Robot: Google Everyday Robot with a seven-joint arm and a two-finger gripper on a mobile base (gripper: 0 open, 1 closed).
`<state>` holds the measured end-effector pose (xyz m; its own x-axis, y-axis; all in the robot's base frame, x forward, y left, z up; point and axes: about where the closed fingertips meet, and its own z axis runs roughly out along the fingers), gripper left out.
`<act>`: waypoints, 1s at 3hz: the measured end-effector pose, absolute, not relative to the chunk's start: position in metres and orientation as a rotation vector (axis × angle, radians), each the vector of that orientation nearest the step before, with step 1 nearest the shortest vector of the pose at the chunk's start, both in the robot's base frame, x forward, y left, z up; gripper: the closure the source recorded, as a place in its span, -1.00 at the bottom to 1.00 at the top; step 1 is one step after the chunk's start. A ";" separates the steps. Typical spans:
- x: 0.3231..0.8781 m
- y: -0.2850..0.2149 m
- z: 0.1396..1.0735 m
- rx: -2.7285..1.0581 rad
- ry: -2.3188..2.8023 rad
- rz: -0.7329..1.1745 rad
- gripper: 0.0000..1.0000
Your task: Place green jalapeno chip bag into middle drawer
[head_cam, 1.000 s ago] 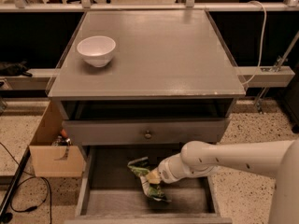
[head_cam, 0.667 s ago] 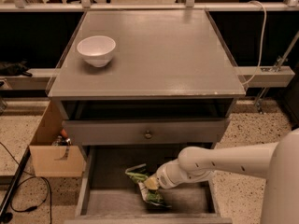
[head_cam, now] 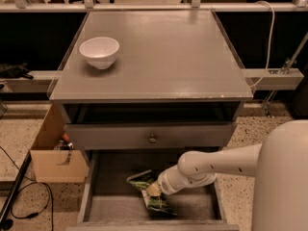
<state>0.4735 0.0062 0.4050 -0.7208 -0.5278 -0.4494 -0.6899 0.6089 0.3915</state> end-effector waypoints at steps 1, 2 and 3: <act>0.473 0.006 0.405 -0.991 2.548 0.800 0.02; 0.473 0.006 0.405 -0.991 2.548 0.800 -0.62; 0.473 0.006 0.405 -0.991 2.548 0.800 -1.00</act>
Offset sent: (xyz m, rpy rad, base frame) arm 0.0000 0.0000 0.0000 0.0000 0.0000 0.0000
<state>0.4734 0.0063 0.4050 -0.7208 -0.5279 -0.4493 -0.6900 0.6087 0.3917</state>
